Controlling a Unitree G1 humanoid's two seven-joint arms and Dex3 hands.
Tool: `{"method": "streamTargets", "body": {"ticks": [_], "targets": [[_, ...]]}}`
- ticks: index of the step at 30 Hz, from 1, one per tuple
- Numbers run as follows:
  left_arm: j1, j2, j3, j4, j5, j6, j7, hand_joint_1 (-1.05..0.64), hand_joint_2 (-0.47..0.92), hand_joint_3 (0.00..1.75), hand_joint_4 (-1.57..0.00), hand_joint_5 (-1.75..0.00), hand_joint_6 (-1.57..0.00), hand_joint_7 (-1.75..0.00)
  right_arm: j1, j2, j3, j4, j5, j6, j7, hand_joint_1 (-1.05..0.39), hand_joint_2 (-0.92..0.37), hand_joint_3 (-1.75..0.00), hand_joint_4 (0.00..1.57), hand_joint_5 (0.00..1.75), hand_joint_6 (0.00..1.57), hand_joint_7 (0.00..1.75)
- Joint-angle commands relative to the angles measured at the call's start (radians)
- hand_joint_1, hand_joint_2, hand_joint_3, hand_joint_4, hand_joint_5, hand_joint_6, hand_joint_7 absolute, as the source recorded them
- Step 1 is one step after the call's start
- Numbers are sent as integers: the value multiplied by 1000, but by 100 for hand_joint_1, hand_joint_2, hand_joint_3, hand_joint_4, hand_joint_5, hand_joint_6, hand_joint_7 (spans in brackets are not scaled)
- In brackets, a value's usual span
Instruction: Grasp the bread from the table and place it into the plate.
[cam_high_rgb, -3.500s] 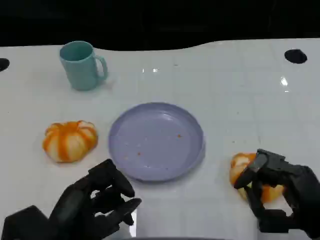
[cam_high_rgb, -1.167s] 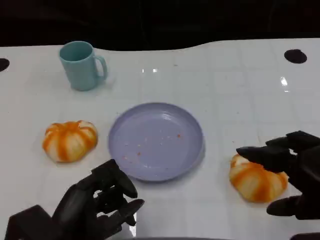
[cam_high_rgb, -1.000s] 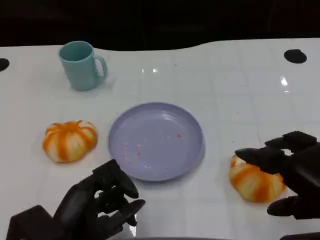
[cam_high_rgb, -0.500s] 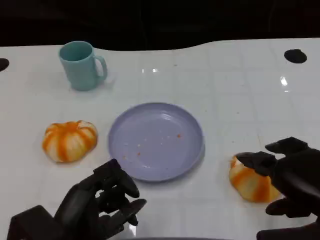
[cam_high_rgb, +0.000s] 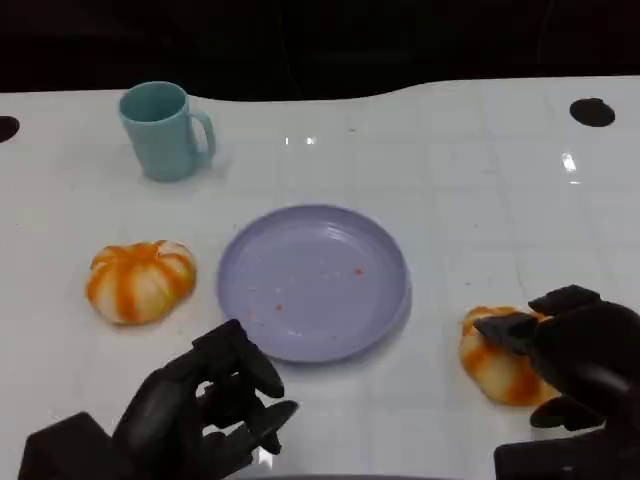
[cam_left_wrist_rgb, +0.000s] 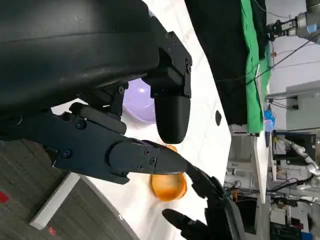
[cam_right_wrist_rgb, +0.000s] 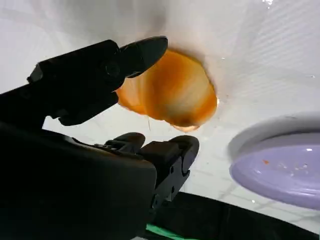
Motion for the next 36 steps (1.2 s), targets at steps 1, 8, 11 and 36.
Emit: {"method": "streamTargets", "body": {"ticks": [1,8,11,36], "targets": [[10,9,3,-10,2,-4,7,-54,92,24,-65,-175,-43,-171,-49,15,23,73,-3,19,-28,-42,-81,-1,30,25,44,1],[10,10,3,-14,12,-5,13,-52,92,24,-65,-175,-43,-171,-112,29,60,178,1,36,-50,-43,-84,-1,35,20,45,1],[9,7,4,-12,9,-6,11,-54,92,24,-65,-175,-43,-171,-140,37,69,212,14,52,-28,-42,-85,-1,36,18,45,1],[17,4,1,-25,4,-1,10,-54,92,23,-65,-175,-44,-168,-296,56,195,512,-14,20,-338,-26,-92,-18,89,137,121,4]]}}
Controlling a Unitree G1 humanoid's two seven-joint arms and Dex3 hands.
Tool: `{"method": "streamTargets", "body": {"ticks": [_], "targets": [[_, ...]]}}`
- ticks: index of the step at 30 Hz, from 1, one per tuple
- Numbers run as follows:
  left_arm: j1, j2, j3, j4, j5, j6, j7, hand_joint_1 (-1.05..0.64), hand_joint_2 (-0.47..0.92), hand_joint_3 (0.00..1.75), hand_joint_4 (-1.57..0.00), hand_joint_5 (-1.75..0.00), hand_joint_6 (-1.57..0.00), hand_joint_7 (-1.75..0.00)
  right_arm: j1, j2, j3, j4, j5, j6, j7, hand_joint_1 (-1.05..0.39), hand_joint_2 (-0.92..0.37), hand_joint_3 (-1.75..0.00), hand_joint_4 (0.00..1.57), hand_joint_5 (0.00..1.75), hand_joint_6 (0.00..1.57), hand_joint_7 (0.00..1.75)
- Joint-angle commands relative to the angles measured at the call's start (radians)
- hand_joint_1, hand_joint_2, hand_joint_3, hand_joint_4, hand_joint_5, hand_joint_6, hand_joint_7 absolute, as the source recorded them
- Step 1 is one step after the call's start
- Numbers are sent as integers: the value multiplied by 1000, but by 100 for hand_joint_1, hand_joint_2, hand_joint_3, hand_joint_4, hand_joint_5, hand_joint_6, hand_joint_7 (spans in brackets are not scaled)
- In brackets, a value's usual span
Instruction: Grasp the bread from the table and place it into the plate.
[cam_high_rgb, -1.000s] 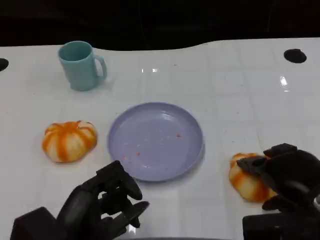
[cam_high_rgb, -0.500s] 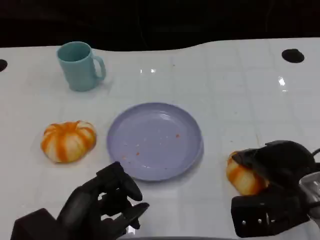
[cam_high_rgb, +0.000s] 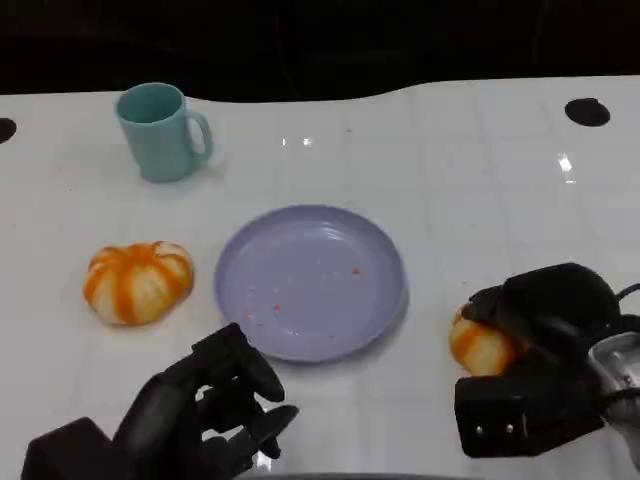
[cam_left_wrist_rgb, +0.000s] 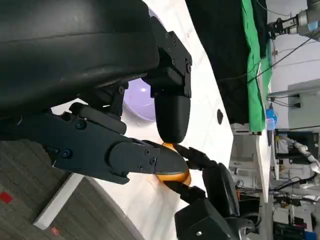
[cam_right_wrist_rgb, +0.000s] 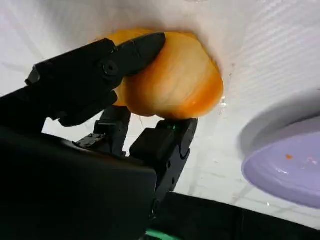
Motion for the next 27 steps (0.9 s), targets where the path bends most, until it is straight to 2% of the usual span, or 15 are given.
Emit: {"method": "streamTargets", "body": {"ticks": [1,6,7,8,9,10,11,14,19,21,23,27], "targets": [[4,6,2,-16,-4,1,8,-54,92,23,-64,-175,-44,-168,-22,-15,26,122,-38,-23,-163,-25,-92,-20,87,150,126,7],[6,4,1,-19,-4,1,8,-55,92,23,-65,-175,-46,-166,-56,-5,25,178,-14,-42,-251,-26,-92,-24,82,172,132,13],[7,4,1,-24,-4,8,10,-55,92,23,-65,-175,-46,-166,-59,-3,18,180,-1,-53,-269,-26,-91,-23,83,173,123,36],[8,5,1,-26,-4,11,10,-55,92,23,-64,-175,-45,-165,-61,-2,13,183,8,-61,-286,-25,-91,-21,84,174,98,92],[9,6,0,-28,-3,12,10,-55,92,23,-64,-175,-45,-165,-65,-3,10,186,14,-70,-300,-25,-90,-21,84,174,87,117],[9,7,0,-29,-1,13,11,-55,92,23,-63,-175,-45,-165,-67,-5,8,186,21,-78,-308,-25,-88,-21,85,174,79,135],[10,6,0,-31,-1,15,12,-54,92,23,-63,-175,-45,-165,-69,-5,5,185,29,-83,-314,-24,-87,-21,85,175,73,147],[10,5,0,-33,0,15,12,-54,92,23,-62,-175,-45,-165,-71,-5,-9,180,51,-108,-351,-22,-84,-23,87,175,64,169],[11,1,1,-32,-3,13,13,-53,92,24,-62,-175,-45,-165,-76,-6,-29,168,75,-140,-367,-22,-83,-26,88,175,63,174],[11,1,1,-35,-2,14,13,-52,92,24,-63,-175,-45,-166,-78,-7,-32,154,75,-136,-363,-24,-80,-36,88,175,68,164],[12,3,1,-39,2,19,14,-53,92,24,-63,-175,-44,-166,-80,-7,-37,136,79,-132,-354,-24,-78,-46,87,175,69,163],[12,2,2,-36,0,16,13,-53,92,24,-63,-175,-45,-166,-84,2,-54,104,102,-134,-348,-22,-76,-49,88,175,65,168]]}}
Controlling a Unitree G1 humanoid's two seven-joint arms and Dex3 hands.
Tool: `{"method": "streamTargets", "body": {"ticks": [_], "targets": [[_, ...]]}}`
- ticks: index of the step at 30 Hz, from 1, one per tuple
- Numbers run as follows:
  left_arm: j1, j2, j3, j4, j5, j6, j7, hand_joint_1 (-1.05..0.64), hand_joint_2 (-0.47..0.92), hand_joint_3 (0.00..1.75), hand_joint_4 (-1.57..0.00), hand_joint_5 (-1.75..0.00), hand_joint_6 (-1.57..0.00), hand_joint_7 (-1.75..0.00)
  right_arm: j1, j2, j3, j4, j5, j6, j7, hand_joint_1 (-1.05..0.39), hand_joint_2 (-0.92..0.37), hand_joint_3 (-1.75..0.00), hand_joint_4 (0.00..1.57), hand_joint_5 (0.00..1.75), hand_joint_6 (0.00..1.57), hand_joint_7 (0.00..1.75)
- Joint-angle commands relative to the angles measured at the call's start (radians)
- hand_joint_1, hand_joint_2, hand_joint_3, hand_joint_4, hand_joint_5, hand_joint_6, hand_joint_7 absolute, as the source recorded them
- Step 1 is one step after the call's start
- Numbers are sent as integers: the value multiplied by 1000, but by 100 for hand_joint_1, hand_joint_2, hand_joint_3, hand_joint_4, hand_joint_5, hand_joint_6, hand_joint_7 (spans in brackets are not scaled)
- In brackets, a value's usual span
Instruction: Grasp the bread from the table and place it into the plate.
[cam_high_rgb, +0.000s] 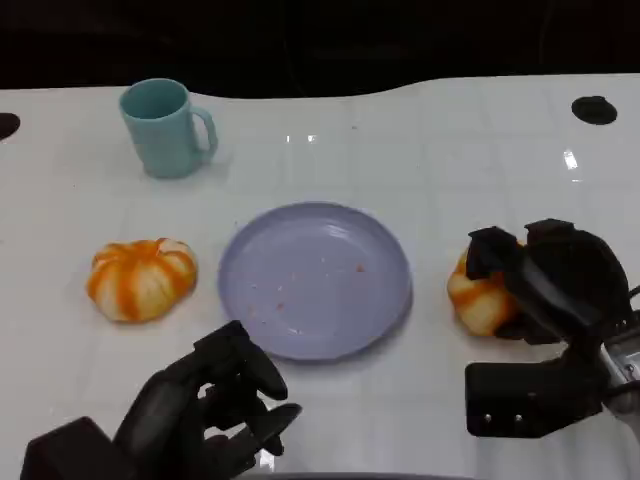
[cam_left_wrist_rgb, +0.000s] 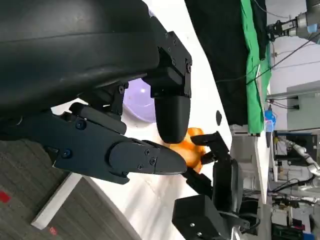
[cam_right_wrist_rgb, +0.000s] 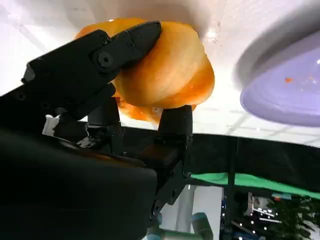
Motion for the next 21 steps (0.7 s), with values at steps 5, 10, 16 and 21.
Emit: {"method": "streamTargets", "body": {"ticks": [5,10,16,21], "targets": [[7,8,5,-7,-9,3,5,-49,92,22,-62,-175,-44,-166,-49,26,-43,-66,56,-29,-7,-19,-57,-68,93,175,70,164],[7,8,1,-1,-3,-4,6,-47,92,23,-61,-175,-44,-167,-86,68,-22,-70,44,-43,-10,-20,-41,-93,94,175,66,174],[14,11,-4,-11,-2,3,4,-47,92,24,-61,-175,-41,-168,-121,132,8,-43,45,-81,-15,-21,-37,-113,95,175,71,175],[19,11,-4,-15,-15,7,-1,-47,92,24,-61,-175,-41,-169,-160,182,14,23,78,-138,-19,-21,-33,-118,97,175,75,171]]}}
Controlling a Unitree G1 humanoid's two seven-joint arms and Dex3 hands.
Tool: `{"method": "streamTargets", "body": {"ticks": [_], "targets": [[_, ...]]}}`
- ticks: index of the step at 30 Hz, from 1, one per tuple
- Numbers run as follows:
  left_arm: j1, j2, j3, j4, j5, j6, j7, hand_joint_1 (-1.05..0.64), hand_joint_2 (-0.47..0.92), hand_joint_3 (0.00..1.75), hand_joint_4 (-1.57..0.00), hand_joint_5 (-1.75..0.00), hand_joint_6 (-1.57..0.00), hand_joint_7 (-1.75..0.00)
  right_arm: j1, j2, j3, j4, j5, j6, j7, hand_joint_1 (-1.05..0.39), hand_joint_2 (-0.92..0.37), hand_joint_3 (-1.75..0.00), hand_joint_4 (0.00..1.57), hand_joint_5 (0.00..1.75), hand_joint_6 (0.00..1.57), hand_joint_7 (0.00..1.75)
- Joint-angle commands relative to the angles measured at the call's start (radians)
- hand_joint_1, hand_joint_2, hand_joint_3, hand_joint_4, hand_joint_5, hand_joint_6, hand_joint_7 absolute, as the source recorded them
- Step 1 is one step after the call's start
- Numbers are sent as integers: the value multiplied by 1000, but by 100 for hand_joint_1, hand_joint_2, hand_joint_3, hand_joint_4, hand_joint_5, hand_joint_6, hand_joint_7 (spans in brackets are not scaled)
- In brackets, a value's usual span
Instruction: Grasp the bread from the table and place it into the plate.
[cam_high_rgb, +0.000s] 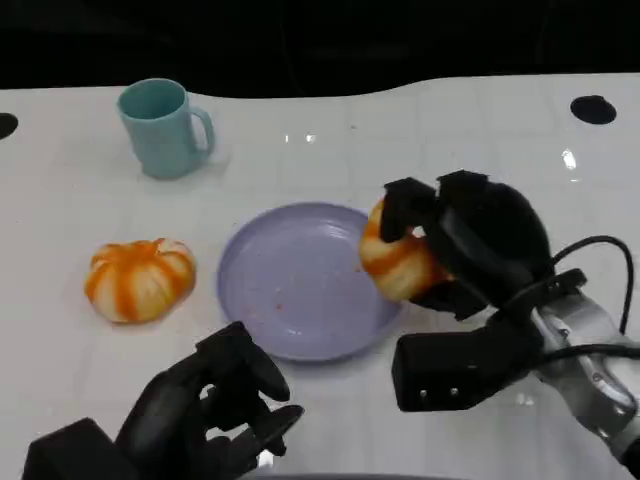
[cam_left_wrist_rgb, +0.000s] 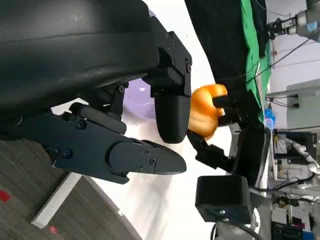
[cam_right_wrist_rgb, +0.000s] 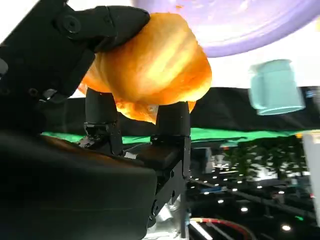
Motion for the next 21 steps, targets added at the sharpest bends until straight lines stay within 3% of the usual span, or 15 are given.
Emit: {"method": "streamTargets", "body": {"ticks": [1,7,13,18,19,21], "targets": [[16,11,1,-14,-11,5,0,-47,92,24,-61,-175,-41,-169,-69,48,-1,79,41,-44,-11,-21,-32,-117,97,175,74,173],[23,15,3,-19,-9,5,1,-48,92,23,-62,-175,-41,-170,-129,121,4,194,77,-64,-6,-20,-37,-111,96,175,73,171],[24,18,2,-20,-7,3,0,-48,92,23,-62,-175,-40,-171,-174,179,-2,297,117,-70,7,-17,-39,-116,95,175,72,172],[22,18,1,-15,-12,-1,-4,-47,92,24,-61,-175,-40,-171,-189,186,-1,329,137,-80,16,-16,-43,-112,94,175,75,160],[22,19,0,-15,-7,-4,-3,-47,92,24,-61,-175,-40,-171,-187,187,-4,328,159,-77,69,-18,-45,-107,82,161,66,147],[21,20,0,-14,-5,-5,-2,-48,92,23,-62,-175,-40,-171,-186,181,1,321,183,-66,155,-27,-65,-68,52,87,55,61]]}}
